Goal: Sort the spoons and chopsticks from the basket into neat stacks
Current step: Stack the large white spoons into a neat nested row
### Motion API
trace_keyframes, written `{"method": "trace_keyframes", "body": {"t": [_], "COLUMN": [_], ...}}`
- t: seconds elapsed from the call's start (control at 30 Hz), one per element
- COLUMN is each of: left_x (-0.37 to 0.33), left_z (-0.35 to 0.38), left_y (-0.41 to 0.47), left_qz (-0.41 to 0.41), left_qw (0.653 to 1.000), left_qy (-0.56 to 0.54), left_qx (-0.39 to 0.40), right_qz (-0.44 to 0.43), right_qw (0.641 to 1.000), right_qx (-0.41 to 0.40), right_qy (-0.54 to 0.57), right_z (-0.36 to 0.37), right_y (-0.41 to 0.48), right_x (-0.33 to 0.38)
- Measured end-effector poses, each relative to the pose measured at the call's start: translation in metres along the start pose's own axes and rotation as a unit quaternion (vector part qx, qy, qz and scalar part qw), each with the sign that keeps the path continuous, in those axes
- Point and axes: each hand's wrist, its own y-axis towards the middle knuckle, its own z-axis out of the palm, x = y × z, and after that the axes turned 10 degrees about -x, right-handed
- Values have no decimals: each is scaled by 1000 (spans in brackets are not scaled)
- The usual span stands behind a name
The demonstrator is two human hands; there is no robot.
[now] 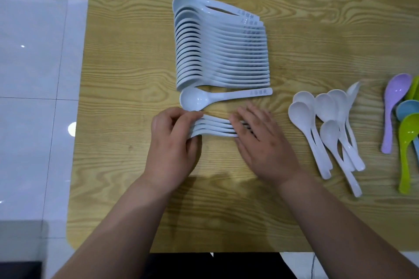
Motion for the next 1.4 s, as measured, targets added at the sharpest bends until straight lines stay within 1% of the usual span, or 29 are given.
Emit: {"method": "trace_keyframes", "body": {"t": [0.13, 0.43, 0.53, 0.67, 0.7, 0.77, 0.93, 1.07, 1.13, 1.2, 1.23, 1.27, 1.3, 1.37, 1.4], "left_x": [2, 3, 2, -5, -5, -5, 0, 7, 9, 8, 7, 4, 2, -4, -6], "left_z": [1, -2, 0, 1, 1, 0, -2, 3, 6, 6, 5, 4, 4, 5, 7], "left_y": [12, 23, 27, 37, 39, 39, 36, 38, 41, 46, 49, 53, 59, 73, 79], "left_qz": [0, -40, -73, -186, -203, -206, -140, -87, -59, -9, 21, 53, 89, 153, 168], "left_qw": [1000, 999, 997, 981, 976, 975, 989, 996, 998, 997, 996, 994, 991, 972, 962], "left_qy": [19, -5, -21, -59, -71, -85, -52, -18, 10, 48, 66, 83, 104, 161, 187], "left_qx": [-5, 23, 18, 17, 15, 5, 12, -7, -27, -62, -64, -44, -7, 73, 105], "right_qz": [6, 9, 11, 25, 28, 31, 25, 44, 53, 51, 49, 49, 50, 50, 49], "right_qw": [1000, 1000, 999, 999, 998, 997, 995, 996, 997, 997, 997, 997, 997, 997, 997], "right_qx": [-14, -14, -26, -24, -26, -26, -37, -46, -32, -12, -8, -6, -5, -4, -4], "right_qy": [-11, 19, 22, 39, 48, 72, 90, 56, 44, 50, 53, 55, 56, 61, 63], "right_z": [1, -1, -2, -5, -5, -7, -6, -4, -3, -1, 0, 1, 2, 3, 3], "right_y": [15, 31, 35, 41, 43, 44, 45, 50, 55, 58, 60, 60, 61, 63, 64], "right_x": [-6, -15, -15, -14, -14, -14, -13, -15, -18, -22, -23, -24, -25, -27, -27]}}
